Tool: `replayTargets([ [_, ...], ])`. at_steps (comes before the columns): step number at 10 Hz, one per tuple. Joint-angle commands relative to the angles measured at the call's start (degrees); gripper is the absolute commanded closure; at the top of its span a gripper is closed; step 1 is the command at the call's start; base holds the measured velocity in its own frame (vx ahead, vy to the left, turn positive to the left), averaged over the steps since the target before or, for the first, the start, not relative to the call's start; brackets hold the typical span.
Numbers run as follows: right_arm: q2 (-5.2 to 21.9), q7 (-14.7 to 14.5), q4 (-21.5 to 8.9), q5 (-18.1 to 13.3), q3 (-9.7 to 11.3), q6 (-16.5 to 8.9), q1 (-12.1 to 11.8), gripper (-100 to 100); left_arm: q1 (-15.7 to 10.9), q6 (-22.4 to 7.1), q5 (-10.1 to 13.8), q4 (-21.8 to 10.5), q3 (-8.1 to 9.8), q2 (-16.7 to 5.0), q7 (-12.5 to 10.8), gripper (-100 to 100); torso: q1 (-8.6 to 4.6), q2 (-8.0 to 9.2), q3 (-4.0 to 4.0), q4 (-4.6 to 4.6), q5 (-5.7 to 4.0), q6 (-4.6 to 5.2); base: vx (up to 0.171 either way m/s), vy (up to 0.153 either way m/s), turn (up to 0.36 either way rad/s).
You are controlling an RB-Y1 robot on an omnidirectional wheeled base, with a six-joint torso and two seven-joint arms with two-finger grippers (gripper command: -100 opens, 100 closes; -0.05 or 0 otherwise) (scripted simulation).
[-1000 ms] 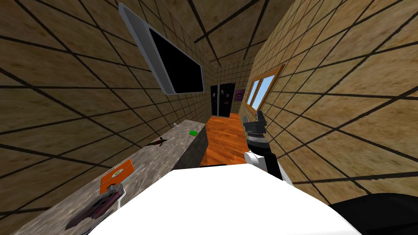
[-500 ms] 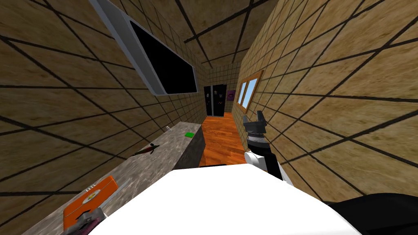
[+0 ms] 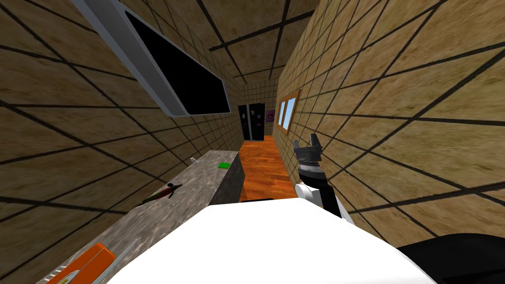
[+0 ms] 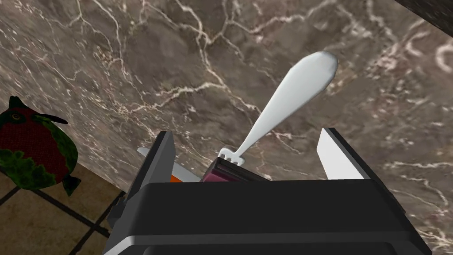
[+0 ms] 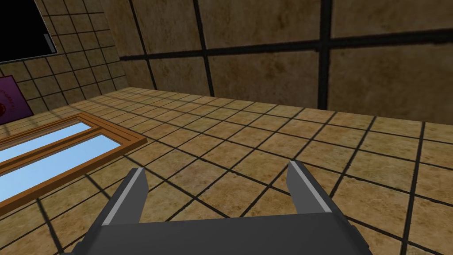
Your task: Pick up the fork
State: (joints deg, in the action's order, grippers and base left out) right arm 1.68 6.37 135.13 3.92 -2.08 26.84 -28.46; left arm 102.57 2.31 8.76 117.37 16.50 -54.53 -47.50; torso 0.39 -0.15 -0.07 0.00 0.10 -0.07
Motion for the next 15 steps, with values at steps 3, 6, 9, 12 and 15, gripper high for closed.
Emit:
replayTargets([
  [3,0.0,0.0,0.0,0.0,0.0,0.0,0.0,0,1.8,-2.0,-0.5,-0.3,-1.04,-4.5,-2.0,-100,-0.01,0.05,0.03,0.01,0.0,-0.04,-0.037,0.042,-0.172],
  [6,0.0,0.0,0.0,0.0,0.0,0.0,0.0,0,3.7,-4.7,-1.2,0.0,-2.48,-9.6,-4.0,-100,0.09,0.05,0.03,0.01,0.02,-0.02,-0.046,0.055,-0.27],
  [9,0.0,0.0,0.0,0.0,0.0,0.0,0.0,0,5.0,-7.0,-2.0,0.3,-3.96,-14.0,-5.5,-100,0.06,0.04,0.02,0.02,0.02,-0.05,-0.044,0.051,-0.189],
  [12,0.0,0.0,0.0,0.0,0.0,0.0,0.0,0,5.8,-9.8,-3.1,0.7,-5.97,-19.1,-6.9,-100,0.01,0.0,0.0,0.01,0.01,-0.07,-0.045,0.043,-0.191],
  [15,0.0,0.0,0.0,0.0,0.0,0.0,0.0,0,5.9,-11.4,-3.9,1.0,-7.3,-22.1,-7.5,-100,0.01,0.02,0.02,0.02,0.01,-0.11,-0.045,0.043,-0.093],
])
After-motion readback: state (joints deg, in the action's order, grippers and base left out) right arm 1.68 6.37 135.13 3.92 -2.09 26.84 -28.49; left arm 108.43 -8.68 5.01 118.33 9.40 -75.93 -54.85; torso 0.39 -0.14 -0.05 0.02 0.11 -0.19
